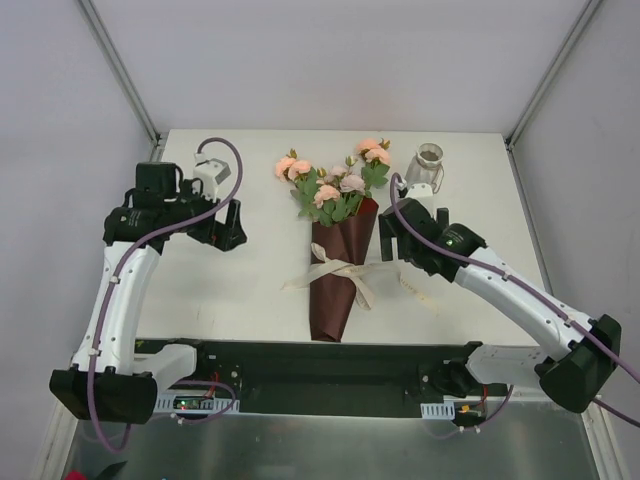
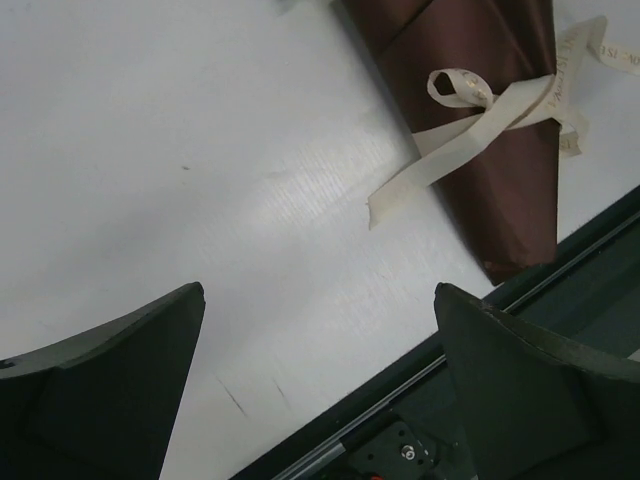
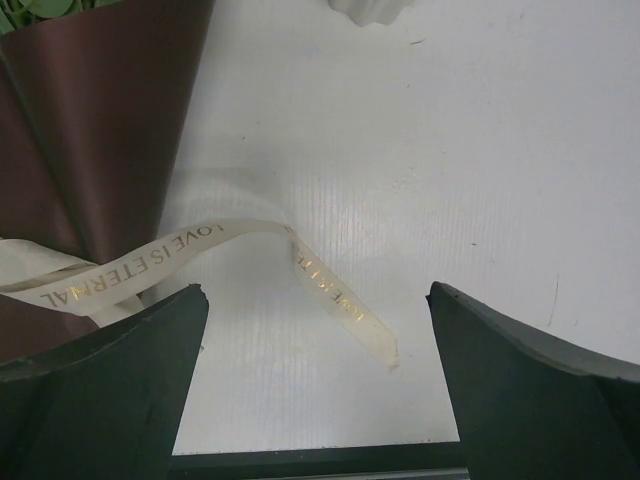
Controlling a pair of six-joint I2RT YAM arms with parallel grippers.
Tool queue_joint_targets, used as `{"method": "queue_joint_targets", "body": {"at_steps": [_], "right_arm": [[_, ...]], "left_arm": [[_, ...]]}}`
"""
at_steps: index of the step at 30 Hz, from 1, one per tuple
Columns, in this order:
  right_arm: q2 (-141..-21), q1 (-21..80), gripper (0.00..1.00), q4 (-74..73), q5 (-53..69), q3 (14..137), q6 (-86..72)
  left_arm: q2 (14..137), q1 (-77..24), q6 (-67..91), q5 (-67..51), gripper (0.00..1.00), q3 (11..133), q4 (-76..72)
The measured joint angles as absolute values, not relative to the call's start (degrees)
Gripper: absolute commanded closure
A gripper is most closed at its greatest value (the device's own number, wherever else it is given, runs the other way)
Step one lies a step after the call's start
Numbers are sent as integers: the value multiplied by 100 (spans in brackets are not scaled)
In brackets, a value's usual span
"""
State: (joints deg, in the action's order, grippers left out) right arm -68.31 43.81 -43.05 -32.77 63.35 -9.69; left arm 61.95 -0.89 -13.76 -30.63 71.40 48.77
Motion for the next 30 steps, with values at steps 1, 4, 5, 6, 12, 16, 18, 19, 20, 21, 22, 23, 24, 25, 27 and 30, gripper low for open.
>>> {"method": "queue_joint_targets", "body": {"at_steps": [1, 4, 5, 6, 12, 16, 18, 19, 20, 21, 22, 23, 24, 25, 27, 30], "right_arm": [[-6866, 4381, 4, -4320, -3277, 6335, -1015], [-6956, 4338, 4, -4399, -3258, 6331, -1240], [-6973, 4300, 4, -4427, -3245, 6326, -1356], [-6987, 4257, 4, -4445, -3229, 6313, -1483], [-7008, 4160, 4, -4606, -3105, 6042, -2298], [-6949, 4160, 3, -4687, -3000, 5774, -2816], [-6836, 4160, 3, -4711, -2954, 5640, -3048], [-6770, 4160, 3, -4729, -2945, 5596, -3148], [-6700, 4160, 3, -4729, -2934, 5559, -3242], [-6641, 4160, 3, -4737, -2932, 5540, -3315], [-6600, 4160, 3, -4740, -2932, 5531, -3380], [-6554, 4160, 3, -4731, -2932, 5524, -3459], [-6523, 4160, 2, -4722, -2936, 5511, -3527], [-6497, 4160, 2, -4707, -2936, 5487, -3597], [-6469, 4160, 2, -4687, -2943, 5419, -3734], [-6466, 4160, 1, -4650, -2956, 5304, -3966]], "left_arm": [[6217, -276, -1398, -3000, 1, 7131, 4873], [6309, -821, -1452, -2904, 1, 7050, 4829], [6357, -998, -1470, -2880, 1, 7008, 4823], [6418, -1177, -1494, -2827, 1, 6954, 4783], [7026, -2316, -1756, -2488, 1, 6545, 4359], [7627, -2910, -1944, -2309, 1, 6379, 4069], [7966, -3105, -2023, -2285, 1, 6381, 3900], [8114, -3166, -2045, -2283, 1, 6381, 3802], [8256, -3205, -2062, -2283, 1, 6381, 3712], [8377, -3234, -2073, -2285, 1, 6381, 3629], [8455, -3262, -2088, -2287, 1, 6379, 3551], [8549, -3271, -2117, -2303, 1, 6351, 3391], [8591, -3284, -2141, -2324, 1, 6307, 3256], [8613, -3297, -2167, -2359, 1, 6237, 3109], [8628, -3297, -2196, -2423, 1, 6080, 2834], [8746, -3299, -2200, -2580, 1, 5979, 2556]]}}
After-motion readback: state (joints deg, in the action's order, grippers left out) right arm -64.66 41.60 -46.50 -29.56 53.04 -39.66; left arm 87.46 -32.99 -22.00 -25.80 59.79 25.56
